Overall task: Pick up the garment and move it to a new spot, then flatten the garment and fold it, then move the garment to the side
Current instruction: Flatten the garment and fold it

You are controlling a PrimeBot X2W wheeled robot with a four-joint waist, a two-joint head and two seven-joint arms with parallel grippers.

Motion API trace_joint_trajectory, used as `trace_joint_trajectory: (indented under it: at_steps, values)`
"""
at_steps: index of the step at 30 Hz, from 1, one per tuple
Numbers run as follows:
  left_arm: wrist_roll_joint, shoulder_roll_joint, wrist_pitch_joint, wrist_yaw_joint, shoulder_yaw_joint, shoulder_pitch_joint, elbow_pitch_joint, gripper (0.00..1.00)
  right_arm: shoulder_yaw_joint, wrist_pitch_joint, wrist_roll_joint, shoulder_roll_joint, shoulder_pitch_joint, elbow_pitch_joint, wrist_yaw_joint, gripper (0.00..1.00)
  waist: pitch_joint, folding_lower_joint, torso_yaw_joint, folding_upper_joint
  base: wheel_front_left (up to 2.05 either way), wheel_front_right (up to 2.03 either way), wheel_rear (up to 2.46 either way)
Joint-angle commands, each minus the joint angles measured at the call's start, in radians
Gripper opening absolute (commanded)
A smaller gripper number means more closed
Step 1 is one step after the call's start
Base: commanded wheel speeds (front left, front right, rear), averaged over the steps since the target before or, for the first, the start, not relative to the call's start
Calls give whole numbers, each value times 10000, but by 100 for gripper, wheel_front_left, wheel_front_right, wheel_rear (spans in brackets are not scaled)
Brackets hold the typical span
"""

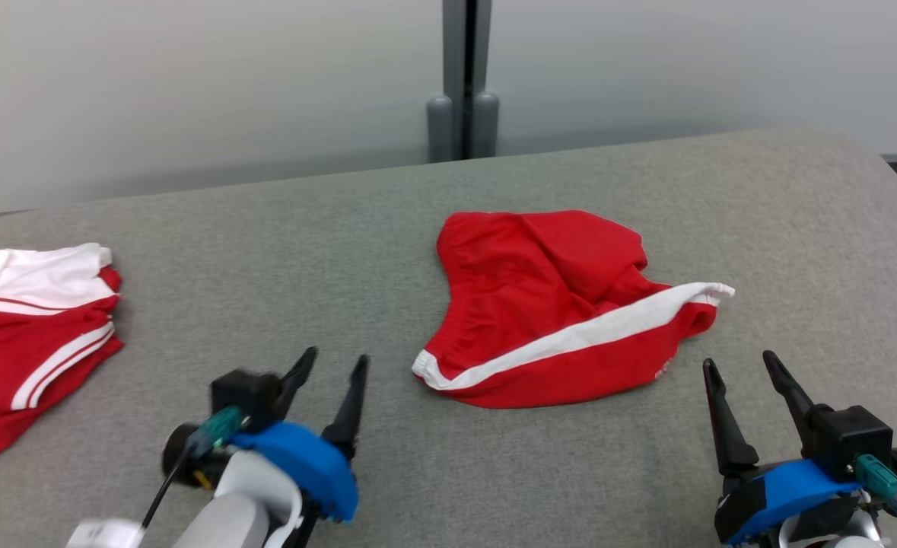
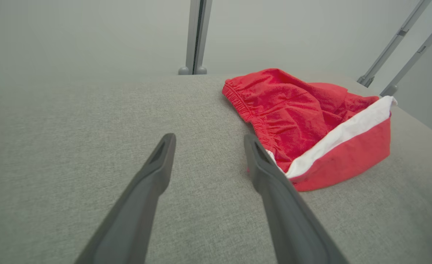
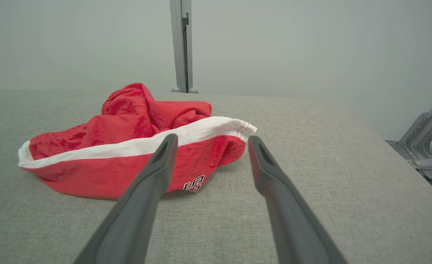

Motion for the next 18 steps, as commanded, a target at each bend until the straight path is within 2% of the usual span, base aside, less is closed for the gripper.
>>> trace_joint_trajectory:
  at_steps: [1, 7, 11, 16, 17, 18]
  values:
    - [-110, -116, 386, -155, -125, -481, 252, 100, 104, 80, 77, -4, 164, -210, 1, 100, 73, 1, -105, 0, 0, 0, 0]
    - [-279, -616, 2173, -594, -707, -2046, 1837, 100, 443, 253, 473, -7, 245, -620, 1, 100, 417, 1, -737, 0, 0, 0, 0]
    - [-499, -664, 2907, -890, -928, -2648, 2548, 100, 661, 232, 639, -5, 321, -637, 1, 100, 597, 1, -1166, 0, 0, 0, 0]
    - [-866, -586, 3897, -1014, -1040, -2984, 3154, 100, 725, 115, 774, -6, 267, -584, 1, 100, 754, 1, -1519, 0, 0, 0, 0]
    - [-956, -583, 4003, -1041, -1019, -3022, 3197, 44, 733, 88, 785, -4, 257, -577, 1, 100, 770, 1, -1561, 0, 0, 0, 0]
    - [-1023, -579, 3984, -1053, -978, -3054, 3196, 12, 717, 60, 824, -6, 260, -576, 1, 100, 782, 1, -1583, 0, 0, 0, 0]
